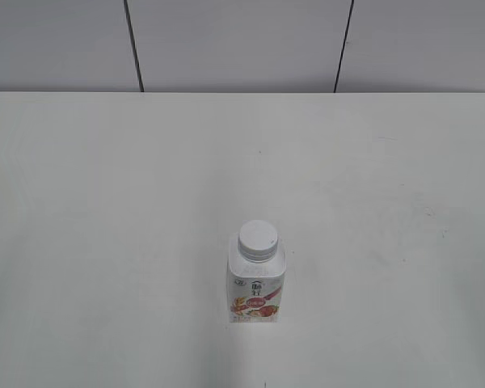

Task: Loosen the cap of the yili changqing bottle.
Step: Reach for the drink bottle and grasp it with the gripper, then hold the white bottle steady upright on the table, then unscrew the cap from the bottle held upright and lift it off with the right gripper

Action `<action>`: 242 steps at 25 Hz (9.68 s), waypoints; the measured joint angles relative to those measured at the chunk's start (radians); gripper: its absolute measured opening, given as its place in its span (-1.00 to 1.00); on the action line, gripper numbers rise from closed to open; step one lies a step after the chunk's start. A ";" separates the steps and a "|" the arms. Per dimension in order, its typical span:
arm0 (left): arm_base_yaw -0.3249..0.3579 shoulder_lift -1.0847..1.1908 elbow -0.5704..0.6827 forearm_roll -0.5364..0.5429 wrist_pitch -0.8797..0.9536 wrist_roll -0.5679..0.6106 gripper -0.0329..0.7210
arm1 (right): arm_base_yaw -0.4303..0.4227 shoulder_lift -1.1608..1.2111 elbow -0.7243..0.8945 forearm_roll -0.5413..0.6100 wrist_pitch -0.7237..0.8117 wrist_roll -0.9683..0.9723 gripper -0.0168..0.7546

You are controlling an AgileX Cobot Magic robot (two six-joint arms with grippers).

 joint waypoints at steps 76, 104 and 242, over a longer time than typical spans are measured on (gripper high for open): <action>-0.019 2.103 -0.307 1.673 -2.195 -0.373 0.72 | 0.000 0.000 0.000 0.000 0.000 0.000 0.21; -0.239 2.140 -0.308 1.412 -2.203 -0.380 0.66 | 0.000 0.000 0.000 0.000 0.000 0.000 0.21; -0.160 2.264 -0.568 1.482 -2.150 -0.373 0.04 | 0.528 2.028 -1.379 0.111 0.111 0.716 0.21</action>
